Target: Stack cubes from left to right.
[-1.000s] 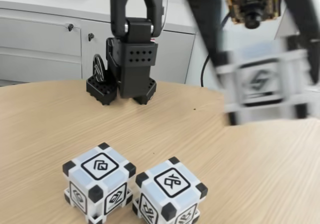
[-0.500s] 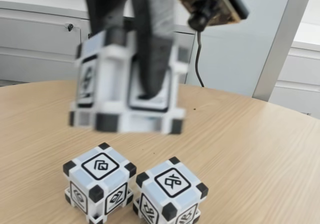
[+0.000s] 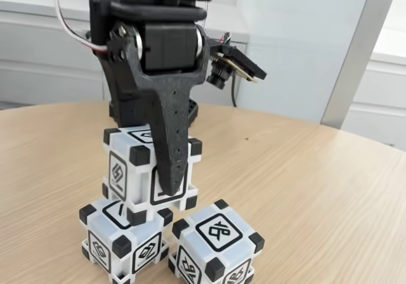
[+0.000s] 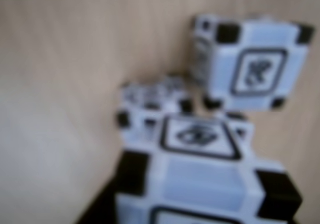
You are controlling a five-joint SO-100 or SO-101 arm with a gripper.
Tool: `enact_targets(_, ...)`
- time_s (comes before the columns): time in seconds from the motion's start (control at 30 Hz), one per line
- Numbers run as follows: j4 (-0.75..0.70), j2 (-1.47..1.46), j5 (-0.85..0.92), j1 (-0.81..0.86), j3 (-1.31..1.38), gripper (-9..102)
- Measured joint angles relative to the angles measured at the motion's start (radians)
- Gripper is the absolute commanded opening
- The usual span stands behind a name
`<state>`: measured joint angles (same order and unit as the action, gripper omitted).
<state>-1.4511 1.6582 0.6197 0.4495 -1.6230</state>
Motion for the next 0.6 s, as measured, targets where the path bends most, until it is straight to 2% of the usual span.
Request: enact_targets(0.6, 0.0, 0.008, -0.035, 0.067, -0.006, 21)
